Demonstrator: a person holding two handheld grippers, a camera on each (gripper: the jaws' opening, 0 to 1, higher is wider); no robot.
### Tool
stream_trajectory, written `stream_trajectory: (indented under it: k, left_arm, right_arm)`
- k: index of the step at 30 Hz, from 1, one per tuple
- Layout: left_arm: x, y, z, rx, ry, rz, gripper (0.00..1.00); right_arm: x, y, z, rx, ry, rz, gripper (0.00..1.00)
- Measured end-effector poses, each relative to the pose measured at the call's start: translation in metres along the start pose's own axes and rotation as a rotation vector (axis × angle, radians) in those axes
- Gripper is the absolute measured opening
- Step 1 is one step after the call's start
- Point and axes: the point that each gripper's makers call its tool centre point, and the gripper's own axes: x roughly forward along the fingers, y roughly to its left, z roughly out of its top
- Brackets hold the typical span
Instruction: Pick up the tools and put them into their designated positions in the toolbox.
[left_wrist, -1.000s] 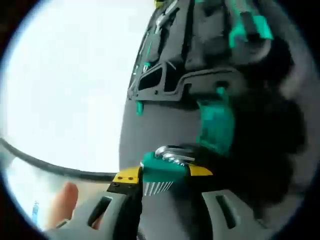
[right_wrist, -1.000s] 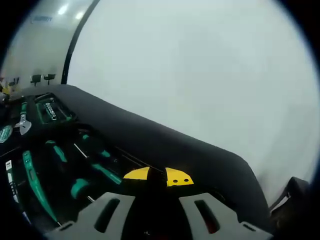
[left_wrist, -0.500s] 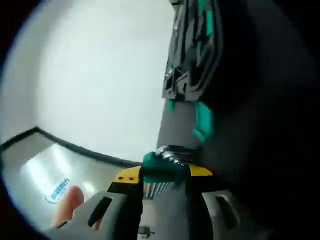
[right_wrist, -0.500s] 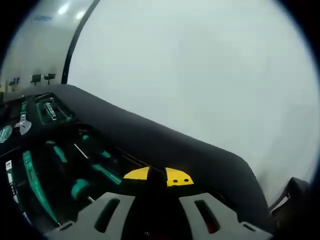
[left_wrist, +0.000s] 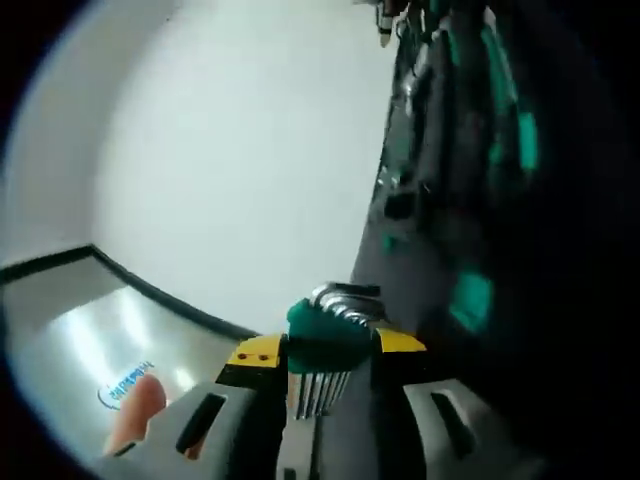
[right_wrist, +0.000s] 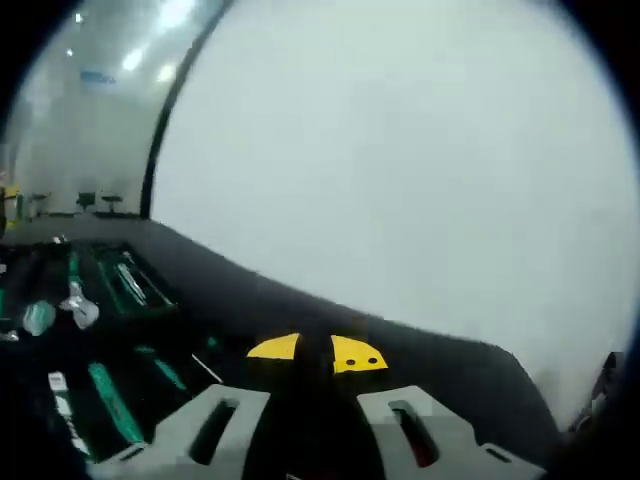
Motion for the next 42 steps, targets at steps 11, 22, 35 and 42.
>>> stream_trajectory:
  k: [11, 22, 35, 42]
  left_arm:
    - [0.022, 0.017, 0.094, -0.074, -0.148, -0.075, 0.26]
    - [0.017, -0.078, 0.131, -0.105, -0.092, -0.541, 0.0]
    - [0.043, -0.059, 0.072, -0.861, 0.133, -0.665, 0.18]
    - [0.066, -0.094, 0.076, -0.916, 0.027, -0.662, 0.36]
  right_arm:
    - [-0.003, 0.008, -0.003, -0.015, 0.02, 0.004, 0.08]
    - [-0.007, -0.004, -0.01, 0.057, 0.052, -0.036, 0.08]
    - [-0.002, -0.007, -0.027, 0.064, 0.123, -0.053, 0.08]
    - [-0.004, -0.007, -0.03, 0.058, 0.136, -0.053, 0.08]
